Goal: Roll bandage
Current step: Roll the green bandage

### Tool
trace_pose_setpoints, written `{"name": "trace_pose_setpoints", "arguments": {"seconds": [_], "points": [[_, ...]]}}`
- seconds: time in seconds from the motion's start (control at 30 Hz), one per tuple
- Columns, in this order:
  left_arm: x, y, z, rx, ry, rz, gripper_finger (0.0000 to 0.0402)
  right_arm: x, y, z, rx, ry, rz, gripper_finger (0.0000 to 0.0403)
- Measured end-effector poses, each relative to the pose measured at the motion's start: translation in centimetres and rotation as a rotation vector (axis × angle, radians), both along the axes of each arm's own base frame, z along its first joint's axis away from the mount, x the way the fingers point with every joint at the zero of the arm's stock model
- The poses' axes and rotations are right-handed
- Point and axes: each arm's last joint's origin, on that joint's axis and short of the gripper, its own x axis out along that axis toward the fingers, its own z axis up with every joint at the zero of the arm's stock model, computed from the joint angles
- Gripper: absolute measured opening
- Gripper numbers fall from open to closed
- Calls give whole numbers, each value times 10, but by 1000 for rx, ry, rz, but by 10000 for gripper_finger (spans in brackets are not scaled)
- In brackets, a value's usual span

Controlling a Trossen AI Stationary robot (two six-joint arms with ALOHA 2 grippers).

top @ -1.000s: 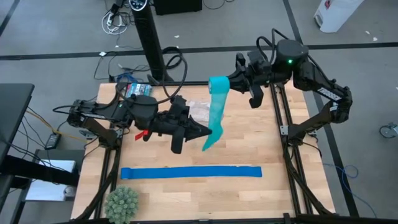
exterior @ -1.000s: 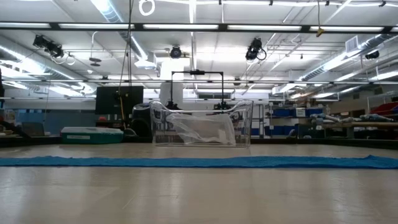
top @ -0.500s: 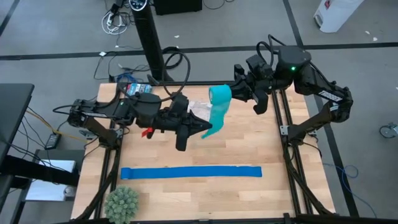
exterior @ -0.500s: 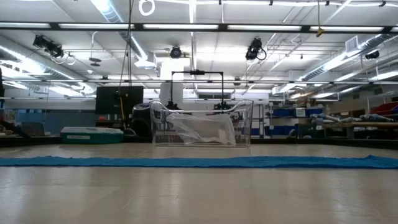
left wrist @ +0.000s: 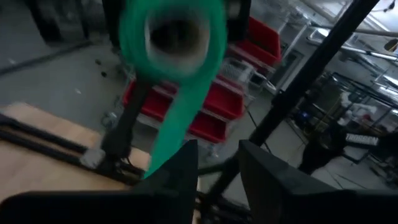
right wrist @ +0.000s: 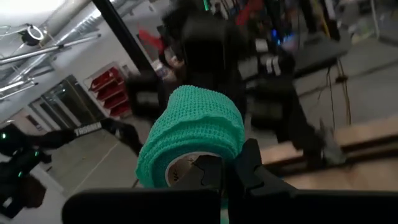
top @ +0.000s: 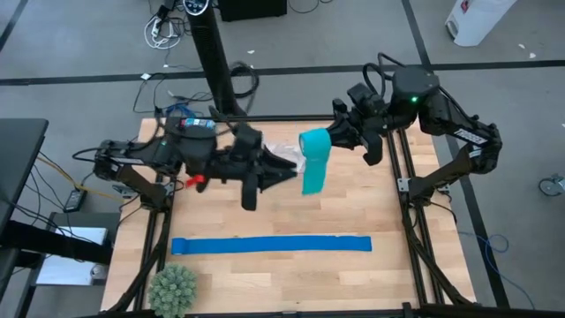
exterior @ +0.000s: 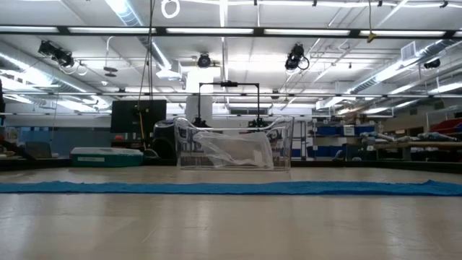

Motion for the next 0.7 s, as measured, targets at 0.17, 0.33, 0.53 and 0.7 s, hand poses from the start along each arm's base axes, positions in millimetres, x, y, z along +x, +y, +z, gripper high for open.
{"name": "trace_pose_setpoints", "arguments": {"seconds": [0.17,0.33,0.53,0.7], "points": [[-20,8,22,68,3,122,126,-3,1,-4,70,66,44,0],[-25,10,25,105,30,156,127,4,1,-7,101,89,49,0],[-22,12,23,129,42,168,127,16,0,-11,107,93,31,0],[-21,12,23,131,46,173,127,22,0,-9,112,51,33,0]]}}
